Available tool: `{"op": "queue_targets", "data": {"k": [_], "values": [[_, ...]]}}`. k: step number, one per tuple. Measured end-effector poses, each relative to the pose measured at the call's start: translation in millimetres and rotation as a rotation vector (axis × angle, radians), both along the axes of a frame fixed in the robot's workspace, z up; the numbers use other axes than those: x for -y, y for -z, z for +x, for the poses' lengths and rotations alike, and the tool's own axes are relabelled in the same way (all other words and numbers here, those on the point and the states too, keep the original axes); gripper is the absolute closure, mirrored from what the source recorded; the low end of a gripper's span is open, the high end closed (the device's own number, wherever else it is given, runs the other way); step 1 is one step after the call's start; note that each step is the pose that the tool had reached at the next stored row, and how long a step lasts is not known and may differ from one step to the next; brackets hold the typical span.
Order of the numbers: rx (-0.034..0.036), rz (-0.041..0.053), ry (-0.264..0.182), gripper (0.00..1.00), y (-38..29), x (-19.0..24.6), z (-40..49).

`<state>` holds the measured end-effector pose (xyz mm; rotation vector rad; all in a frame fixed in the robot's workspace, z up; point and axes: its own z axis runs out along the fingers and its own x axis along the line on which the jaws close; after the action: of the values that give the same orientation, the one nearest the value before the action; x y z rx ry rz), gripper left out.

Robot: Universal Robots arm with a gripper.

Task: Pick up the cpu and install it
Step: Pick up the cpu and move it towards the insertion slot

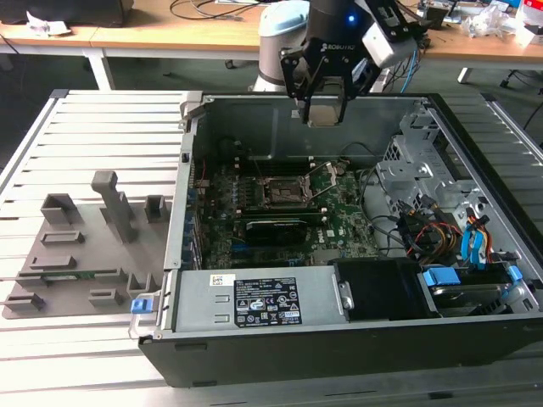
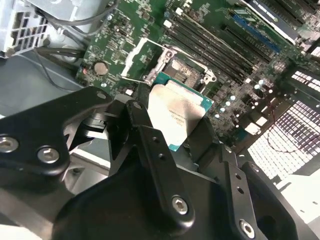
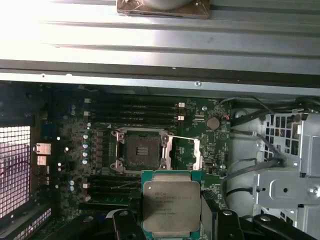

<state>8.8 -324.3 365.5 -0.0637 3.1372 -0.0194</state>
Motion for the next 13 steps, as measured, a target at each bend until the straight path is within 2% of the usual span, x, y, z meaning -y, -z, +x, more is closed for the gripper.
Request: {"op": "queue_targets", "data": {"k": [2, 5, 13], "values": [[0.0000, -0.0003, 0.000, 0.45, 5.6, -0.2, -3.3], [0.0000, -0.0006, 0.000, 0.45, 10.2, -0.2, -5.6], [0.0000, -0.0006, 0.000, 0.45, 19.5, -0.1, -5.8]]}}
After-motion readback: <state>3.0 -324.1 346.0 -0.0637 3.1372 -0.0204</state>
